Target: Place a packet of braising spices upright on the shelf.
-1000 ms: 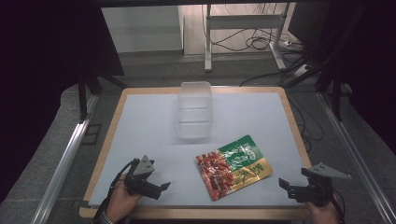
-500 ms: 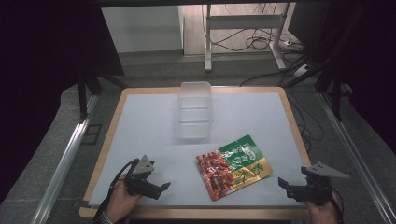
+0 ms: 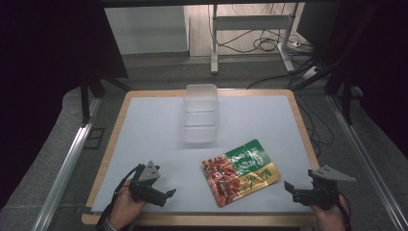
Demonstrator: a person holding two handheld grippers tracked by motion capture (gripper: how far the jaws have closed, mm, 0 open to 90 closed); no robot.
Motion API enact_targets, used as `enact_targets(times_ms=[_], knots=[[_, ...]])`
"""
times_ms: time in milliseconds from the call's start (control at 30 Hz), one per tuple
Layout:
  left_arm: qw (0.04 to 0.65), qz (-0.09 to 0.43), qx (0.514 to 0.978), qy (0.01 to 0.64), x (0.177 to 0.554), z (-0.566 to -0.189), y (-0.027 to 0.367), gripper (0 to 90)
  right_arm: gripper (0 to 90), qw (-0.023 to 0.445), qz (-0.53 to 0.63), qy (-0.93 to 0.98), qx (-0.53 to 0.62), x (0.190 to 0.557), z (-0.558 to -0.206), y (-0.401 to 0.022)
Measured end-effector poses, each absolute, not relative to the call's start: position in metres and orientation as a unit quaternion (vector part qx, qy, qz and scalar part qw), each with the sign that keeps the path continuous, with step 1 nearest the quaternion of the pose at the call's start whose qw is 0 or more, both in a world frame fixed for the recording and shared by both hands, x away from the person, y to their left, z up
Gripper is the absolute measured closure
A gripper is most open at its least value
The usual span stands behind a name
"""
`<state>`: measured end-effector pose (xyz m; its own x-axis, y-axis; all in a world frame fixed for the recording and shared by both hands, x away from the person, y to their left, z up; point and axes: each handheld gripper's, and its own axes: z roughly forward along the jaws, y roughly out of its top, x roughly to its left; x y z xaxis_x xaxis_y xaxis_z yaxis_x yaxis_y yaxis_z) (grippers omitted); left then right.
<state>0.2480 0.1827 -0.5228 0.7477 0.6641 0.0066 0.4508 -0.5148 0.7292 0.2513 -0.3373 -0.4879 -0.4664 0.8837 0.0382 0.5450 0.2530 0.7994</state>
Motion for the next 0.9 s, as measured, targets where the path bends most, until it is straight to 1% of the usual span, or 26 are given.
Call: enact_targets(times_ms=[900], knots=[[0.370,0.150,0.859,0.321,0.248,-0.523,0.183,0.0,0.0,0.225,0.381,0.779,0.445,0.265,-0.491,-0.321]])
